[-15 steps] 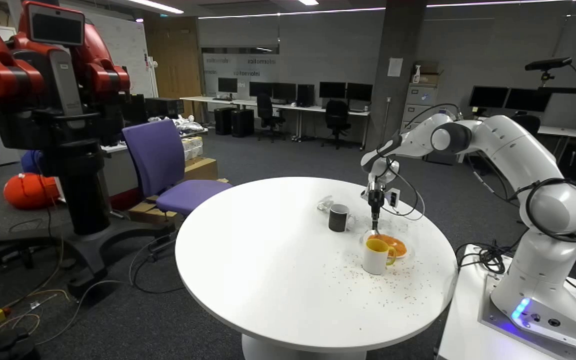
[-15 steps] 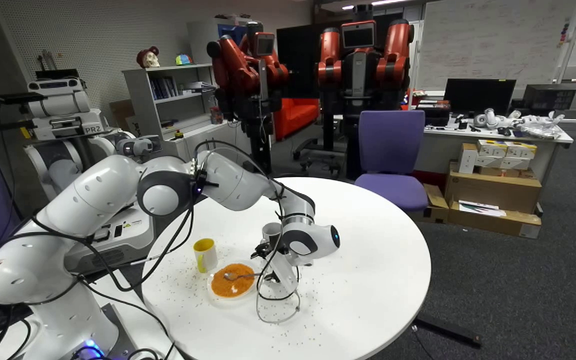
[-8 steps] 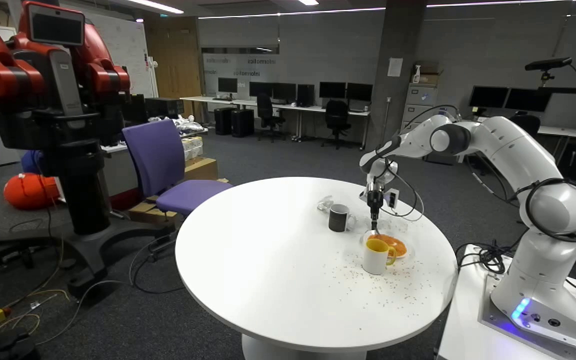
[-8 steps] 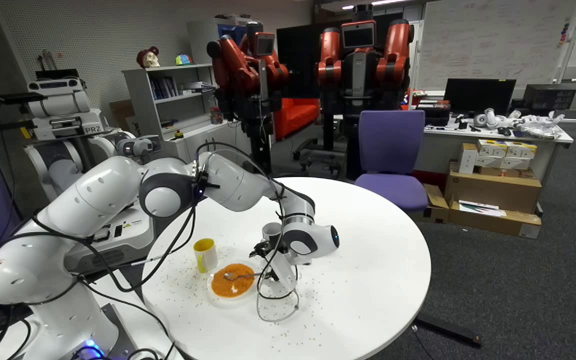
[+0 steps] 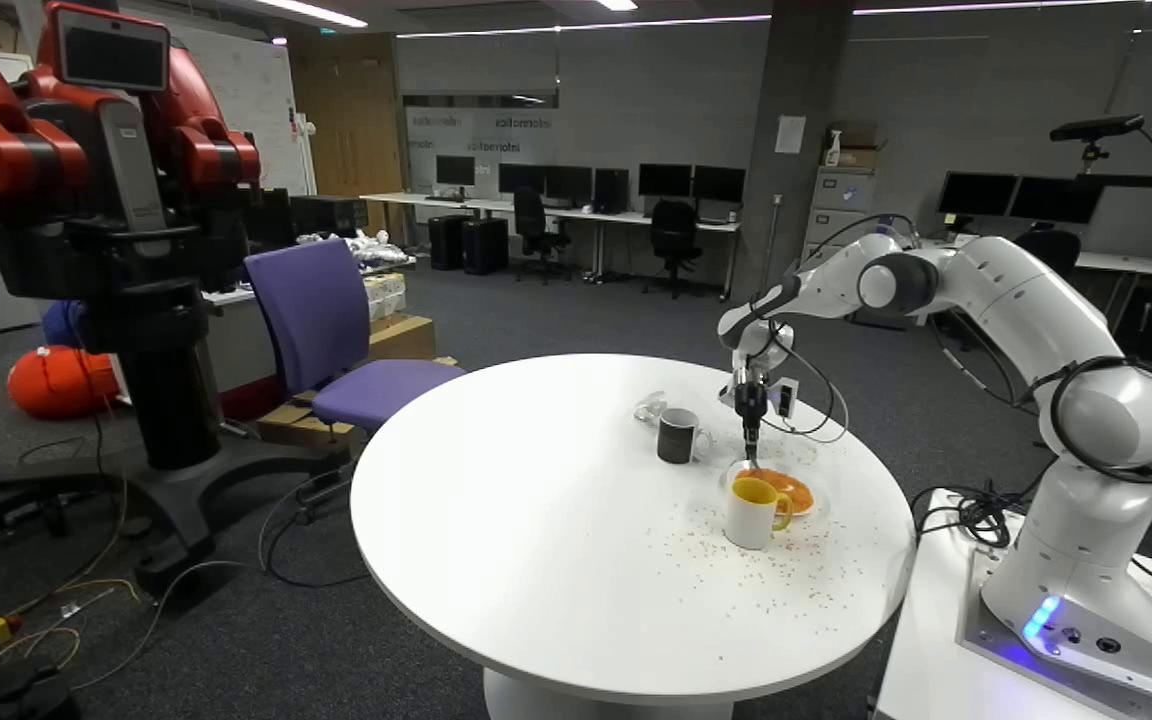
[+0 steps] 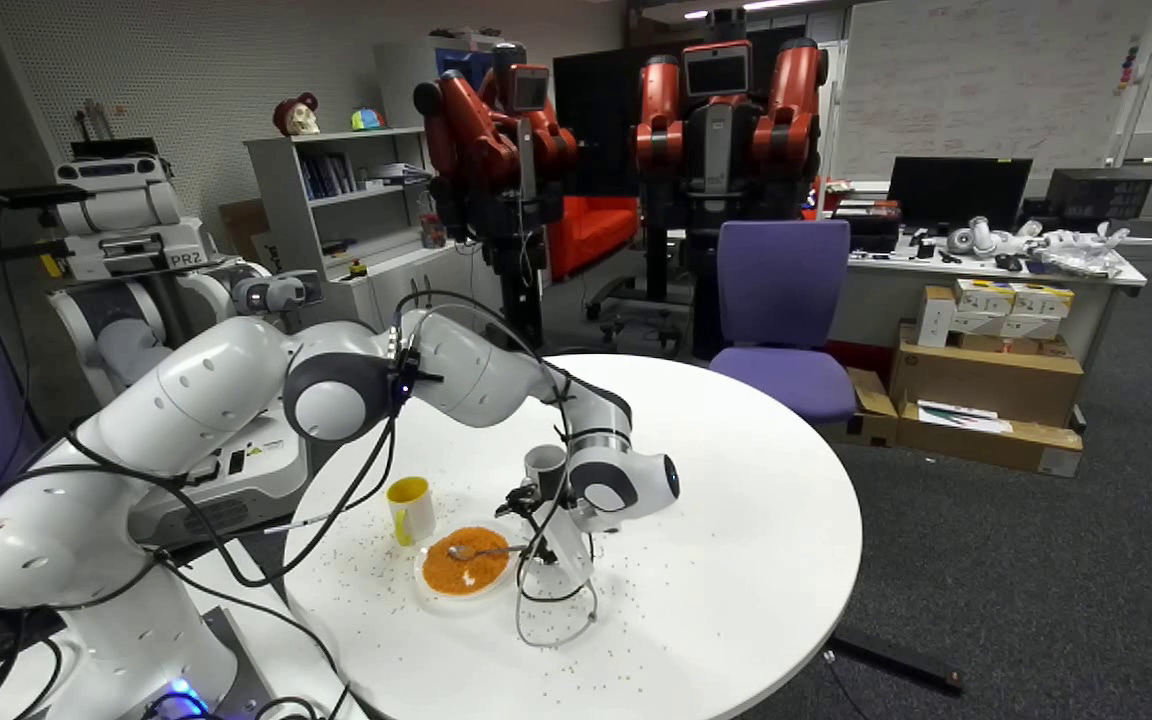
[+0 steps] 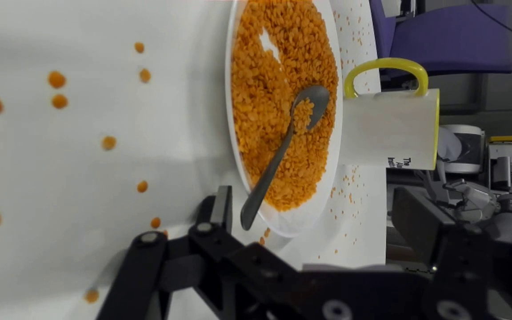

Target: Use the spoon to scoop up the contents in the container

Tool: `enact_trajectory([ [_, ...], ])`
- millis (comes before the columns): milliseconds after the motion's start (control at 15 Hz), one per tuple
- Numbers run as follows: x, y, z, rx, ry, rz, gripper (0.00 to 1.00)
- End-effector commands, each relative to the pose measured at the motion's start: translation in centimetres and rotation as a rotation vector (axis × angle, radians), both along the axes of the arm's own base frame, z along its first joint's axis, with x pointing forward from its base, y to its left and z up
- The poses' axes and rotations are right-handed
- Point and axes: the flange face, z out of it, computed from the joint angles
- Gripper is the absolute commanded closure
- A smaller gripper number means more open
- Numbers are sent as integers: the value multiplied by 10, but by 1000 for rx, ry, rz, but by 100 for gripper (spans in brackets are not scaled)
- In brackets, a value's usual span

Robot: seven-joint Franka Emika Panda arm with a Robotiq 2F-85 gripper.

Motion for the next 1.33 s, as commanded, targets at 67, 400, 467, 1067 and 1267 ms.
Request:
enact_trajectory([
  [67, 4, -11, 13, 7, -4, 43, 1],
  [400, 8, -12, 18, 14, -9, 41, 5],
  [467, 8, -11, 18, 16, -8, 41, 7],
  [1067, 6, -9, 15, 28, 8, 41, 6],
  [1267, 7, -9, 19, 33, 11, 43, 11],
])
